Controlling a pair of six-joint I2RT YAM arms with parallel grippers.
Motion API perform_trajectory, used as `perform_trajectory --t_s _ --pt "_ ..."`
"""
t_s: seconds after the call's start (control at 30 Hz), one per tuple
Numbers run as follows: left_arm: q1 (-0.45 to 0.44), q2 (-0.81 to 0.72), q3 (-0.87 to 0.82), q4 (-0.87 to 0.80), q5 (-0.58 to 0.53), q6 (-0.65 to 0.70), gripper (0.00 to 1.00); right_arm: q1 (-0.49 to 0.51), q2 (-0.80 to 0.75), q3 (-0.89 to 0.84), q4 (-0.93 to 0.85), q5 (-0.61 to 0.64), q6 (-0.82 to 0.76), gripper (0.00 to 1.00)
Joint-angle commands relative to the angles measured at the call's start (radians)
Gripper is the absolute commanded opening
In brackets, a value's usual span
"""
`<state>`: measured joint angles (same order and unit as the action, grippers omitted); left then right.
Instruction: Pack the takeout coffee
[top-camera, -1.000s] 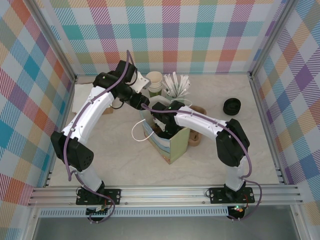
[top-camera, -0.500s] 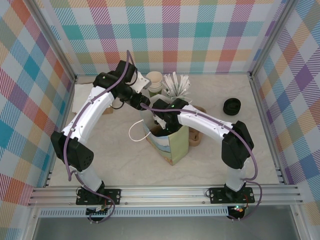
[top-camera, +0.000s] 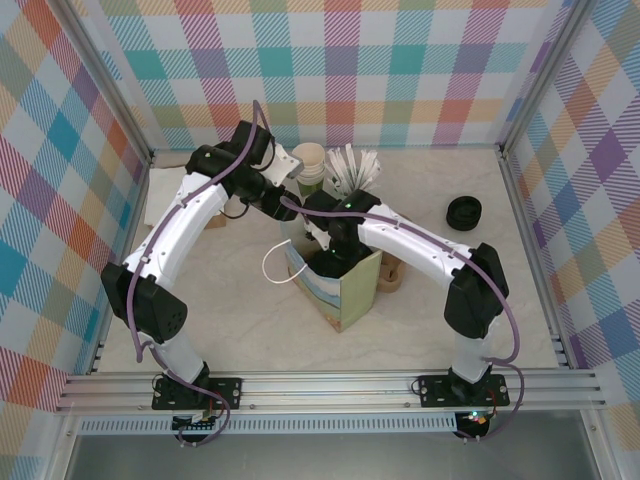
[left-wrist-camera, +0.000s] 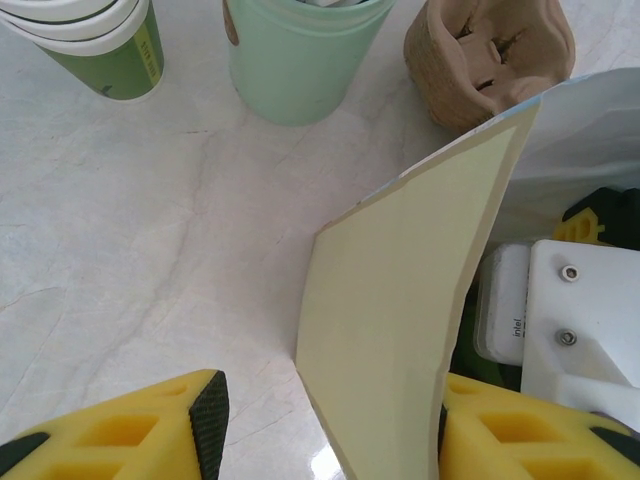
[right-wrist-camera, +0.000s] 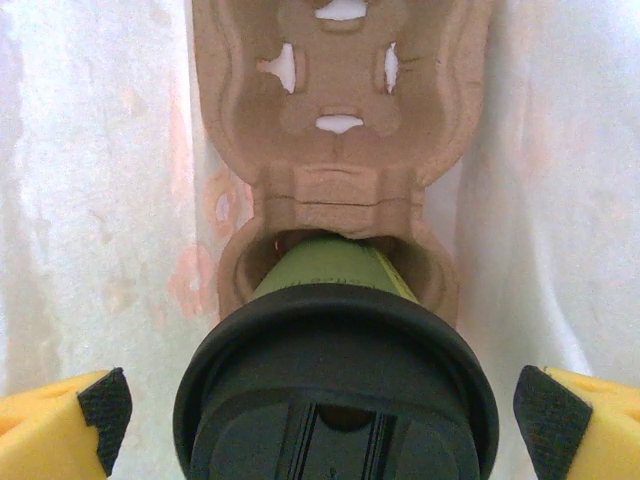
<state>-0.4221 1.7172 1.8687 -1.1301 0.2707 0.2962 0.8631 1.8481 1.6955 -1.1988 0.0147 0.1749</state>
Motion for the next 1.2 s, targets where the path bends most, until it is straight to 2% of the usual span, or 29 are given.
perform_trajectory --t_s 0.0,0.67,1.17 --pt "0.013 -0.039 -0.011 -0.02 0.013 -0.003 0.52 -0.006 -0.035 0.029 -0.035 -0.012 0.011 1.0" --pt "0.013 -0.037 -0.022 -0.016 0.0 0.001 0.53 -0.01 -0.027 -0.014 -0.01 -0.019 0.011 1.0" --pt "0.013 -0.034 -0.022 -0.018 0.005 0.0 0.55 -0.01 -0.053 0.041 -0.028 -0.027 0.029 1.0"
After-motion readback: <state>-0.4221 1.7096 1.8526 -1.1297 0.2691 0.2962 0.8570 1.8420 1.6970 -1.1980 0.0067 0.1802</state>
